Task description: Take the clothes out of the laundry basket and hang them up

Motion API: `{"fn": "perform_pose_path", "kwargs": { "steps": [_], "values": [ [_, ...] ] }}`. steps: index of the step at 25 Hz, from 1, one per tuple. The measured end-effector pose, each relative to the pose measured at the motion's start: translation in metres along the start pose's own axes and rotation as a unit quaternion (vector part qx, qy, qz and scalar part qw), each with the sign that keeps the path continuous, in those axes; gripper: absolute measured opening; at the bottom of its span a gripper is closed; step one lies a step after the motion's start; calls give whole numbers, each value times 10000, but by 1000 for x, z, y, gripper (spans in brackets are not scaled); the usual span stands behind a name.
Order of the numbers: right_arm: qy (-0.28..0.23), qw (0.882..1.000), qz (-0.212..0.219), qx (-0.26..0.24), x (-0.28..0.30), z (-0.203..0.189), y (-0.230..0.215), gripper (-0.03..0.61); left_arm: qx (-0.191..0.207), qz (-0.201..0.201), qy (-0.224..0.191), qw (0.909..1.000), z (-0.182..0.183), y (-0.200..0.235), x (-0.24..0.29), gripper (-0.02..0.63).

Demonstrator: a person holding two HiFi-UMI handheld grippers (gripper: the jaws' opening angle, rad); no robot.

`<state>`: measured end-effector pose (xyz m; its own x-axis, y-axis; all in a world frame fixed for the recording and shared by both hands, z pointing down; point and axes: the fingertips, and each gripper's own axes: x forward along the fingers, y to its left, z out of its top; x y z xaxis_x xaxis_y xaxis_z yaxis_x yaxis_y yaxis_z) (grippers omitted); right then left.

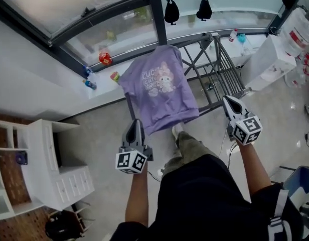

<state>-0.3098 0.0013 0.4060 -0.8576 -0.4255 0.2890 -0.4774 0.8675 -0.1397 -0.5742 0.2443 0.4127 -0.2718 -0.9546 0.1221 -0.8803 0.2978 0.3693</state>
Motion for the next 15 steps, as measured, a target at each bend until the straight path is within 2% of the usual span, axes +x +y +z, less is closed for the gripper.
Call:
{"fn": "perform_pose_path", "kwargs": {
  "steps": [3, 8, 12, 15],
  "values": [
    [72, 9986, -518, -5, -56, -13, -17, 0, 144, -188, 69, 9997, -16, -29, -22, 9],
    [-199, 9913, -1296, -88, -146, 6, -70, 0, 145, -622, 266, 9976, -41, -89, -35, 8],
    [-587, 9792, -1941, 117, -217, 9, -115, 0, 304, -1159, 436, 9918, -60, -147, -22, 8],
    [-658, 9693, -2360, 194, -262, -2, -149, 0, 357, -1590, 648, 9845, -80, -198, 1, 8]
  ]
}}
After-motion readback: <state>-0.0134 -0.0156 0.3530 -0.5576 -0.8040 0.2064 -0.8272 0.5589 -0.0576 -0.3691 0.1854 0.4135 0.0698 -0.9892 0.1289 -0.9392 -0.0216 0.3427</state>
